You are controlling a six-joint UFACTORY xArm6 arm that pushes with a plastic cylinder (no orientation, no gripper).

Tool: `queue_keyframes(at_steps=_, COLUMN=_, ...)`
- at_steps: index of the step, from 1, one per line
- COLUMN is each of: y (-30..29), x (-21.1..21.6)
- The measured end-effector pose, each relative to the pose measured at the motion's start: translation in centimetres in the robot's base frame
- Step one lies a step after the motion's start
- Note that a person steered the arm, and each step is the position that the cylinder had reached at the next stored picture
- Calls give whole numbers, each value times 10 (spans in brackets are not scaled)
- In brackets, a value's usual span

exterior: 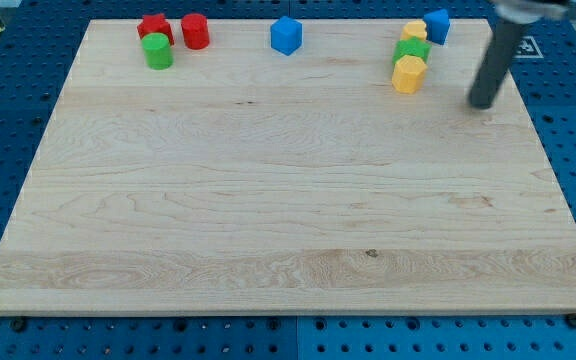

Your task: Move the blue triangle slightly left

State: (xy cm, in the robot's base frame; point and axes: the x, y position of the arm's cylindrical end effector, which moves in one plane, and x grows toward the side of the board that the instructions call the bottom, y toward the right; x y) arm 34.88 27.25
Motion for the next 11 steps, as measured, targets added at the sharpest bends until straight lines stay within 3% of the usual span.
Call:
queue_keyframes(at_steps=1, y=34, x=-56)
queue_keyframes(at_steps=2, y=30, x=-115)
queue_keyframes(at_steps=3, y=20, x=-139)
queue_keyframes(at_steps=6, y=-68, x=-139)
queue_keyframes(at_steps=11, y=-60, x=-157)
